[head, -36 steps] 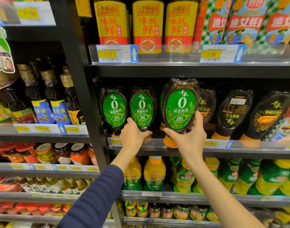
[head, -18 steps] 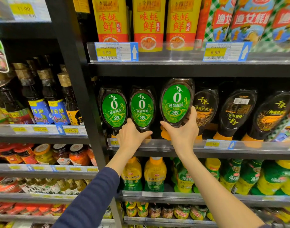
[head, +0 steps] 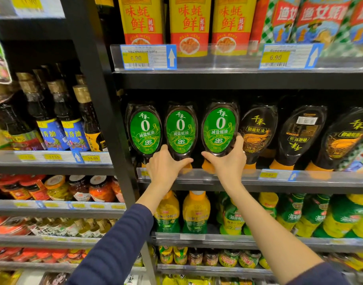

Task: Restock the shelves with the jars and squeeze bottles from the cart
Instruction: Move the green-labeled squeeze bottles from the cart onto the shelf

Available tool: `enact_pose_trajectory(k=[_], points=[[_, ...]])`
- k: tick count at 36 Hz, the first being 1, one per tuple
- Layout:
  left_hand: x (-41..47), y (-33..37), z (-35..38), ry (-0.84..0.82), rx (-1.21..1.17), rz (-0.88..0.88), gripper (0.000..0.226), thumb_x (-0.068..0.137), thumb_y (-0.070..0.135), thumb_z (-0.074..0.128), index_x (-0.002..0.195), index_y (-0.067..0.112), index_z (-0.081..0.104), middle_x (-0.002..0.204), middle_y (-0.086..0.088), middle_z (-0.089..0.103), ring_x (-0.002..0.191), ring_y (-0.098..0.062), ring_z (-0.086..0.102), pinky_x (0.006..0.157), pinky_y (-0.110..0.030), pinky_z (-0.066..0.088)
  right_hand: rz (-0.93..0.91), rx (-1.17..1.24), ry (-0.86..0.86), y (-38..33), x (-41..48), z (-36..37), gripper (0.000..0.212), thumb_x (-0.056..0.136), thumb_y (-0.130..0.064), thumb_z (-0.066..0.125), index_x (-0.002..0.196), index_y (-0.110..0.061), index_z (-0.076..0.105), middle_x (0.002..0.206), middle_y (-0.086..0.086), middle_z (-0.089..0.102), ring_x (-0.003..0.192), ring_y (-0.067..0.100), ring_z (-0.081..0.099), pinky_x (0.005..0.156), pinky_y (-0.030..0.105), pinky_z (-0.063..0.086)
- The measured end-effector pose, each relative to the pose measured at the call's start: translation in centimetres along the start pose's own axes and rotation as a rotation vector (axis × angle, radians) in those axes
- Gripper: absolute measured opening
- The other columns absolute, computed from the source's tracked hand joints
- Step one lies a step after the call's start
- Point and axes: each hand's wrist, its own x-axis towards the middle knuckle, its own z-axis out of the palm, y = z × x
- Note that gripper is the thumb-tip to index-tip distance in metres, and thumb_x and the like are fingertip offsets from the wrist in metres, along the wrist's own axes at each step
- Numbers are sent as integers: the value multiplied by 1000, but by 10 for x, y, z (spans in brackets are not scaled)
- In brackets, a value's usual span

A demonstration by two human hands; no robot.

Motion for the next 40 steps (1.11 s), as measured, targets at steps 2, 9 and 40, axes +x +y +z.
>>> enact_pose_trajectory(k=[2,9,40], points=[[0,-1,0,4,7,-3,72,59,73,68,88,10,48,82,-9,65,83,-31,63,70,-44,52,20,-5,-5,4,-2,3,93,59,-26,87,134,-9,34,126,8,56,121,24,49,99,35,41],[0,-2,1,0,21,-13,81,58,76,65,99,8,52,91,-9,67,91,-32,63,75,-47,52,29,-39,-25,7,1,5,96,57,-26,87,134,-9,32,128,10,55,123,25,49,101,39,43],[-45,-2,-5,194,-516,117,39,75,33,76,105,13,62,99,7,59,98,-11,57,81,-10,37,-326,-252,-195,-28,53,-77,57,63,-39,82,107,-10,61,80,2,61,74,22,62,78,41,53]])
